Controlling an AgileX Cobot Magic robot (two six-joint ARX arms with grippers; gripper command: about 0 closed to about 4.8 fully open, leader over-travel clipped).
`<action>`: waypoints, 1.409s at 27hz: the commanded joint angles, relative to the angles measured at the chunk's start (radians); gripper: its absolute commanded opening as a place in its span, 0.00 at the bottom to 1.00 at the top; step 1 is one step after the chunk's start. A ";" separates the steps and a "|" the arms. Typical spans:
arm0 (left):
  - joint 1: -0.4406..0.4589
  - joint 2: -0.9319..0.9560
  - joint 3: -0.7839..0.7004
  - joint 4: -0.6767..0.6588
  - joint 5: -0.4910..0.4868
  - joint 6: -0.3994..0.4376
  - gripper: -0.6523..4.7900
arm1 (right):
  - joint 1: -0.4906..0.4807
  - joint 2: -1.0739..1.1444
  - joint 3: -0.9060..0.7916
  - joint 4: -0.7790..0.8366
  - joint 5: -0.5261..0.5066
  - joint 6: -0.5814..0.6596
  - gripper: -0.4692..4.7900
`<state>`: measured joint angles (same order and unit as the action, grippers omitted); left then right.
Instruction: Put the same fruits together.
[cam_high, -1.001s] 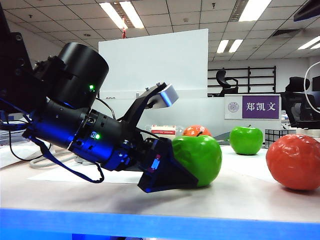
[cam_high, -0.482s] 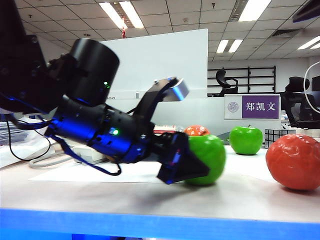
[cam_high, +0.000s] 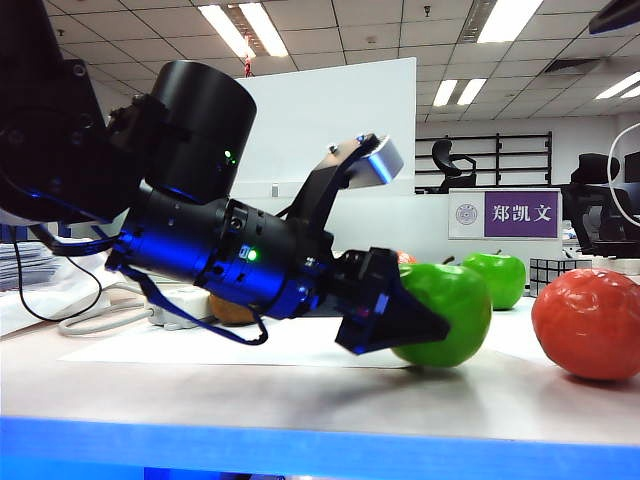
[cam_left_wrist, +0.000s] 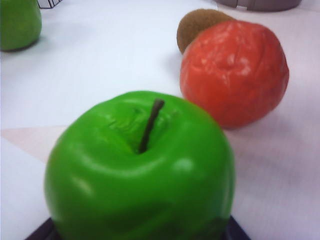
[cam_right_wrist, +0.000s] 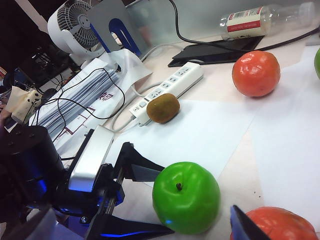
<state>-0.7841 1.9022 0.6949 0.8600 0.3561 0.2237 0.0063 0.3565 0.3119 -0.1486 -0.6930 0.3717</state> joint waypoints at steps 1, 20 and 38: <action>-0.001 -0.003 0.058 0.047 0.007 -0.034 0.11 | 0.001 -0.002 0.005 0.011 -0.006 -0.006 1.00; 0.072 0.235 0.690 -0.337 -0.037 0.076 0.11 | 0.002 -0.064 -0.002 -0.178 0.130 0.024 1.00; 0.072 0.491 1.028 -0.499 -0.011 0.097 0.12 | 0.002 -0.070 -0.002 -0.099 0.092 0.116 1.00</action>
<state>-0.7113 2.3932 1.7206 0.3412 0.3344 0.2939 0.0067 0.2882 0.3058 -0.2810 -0.5972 0.4793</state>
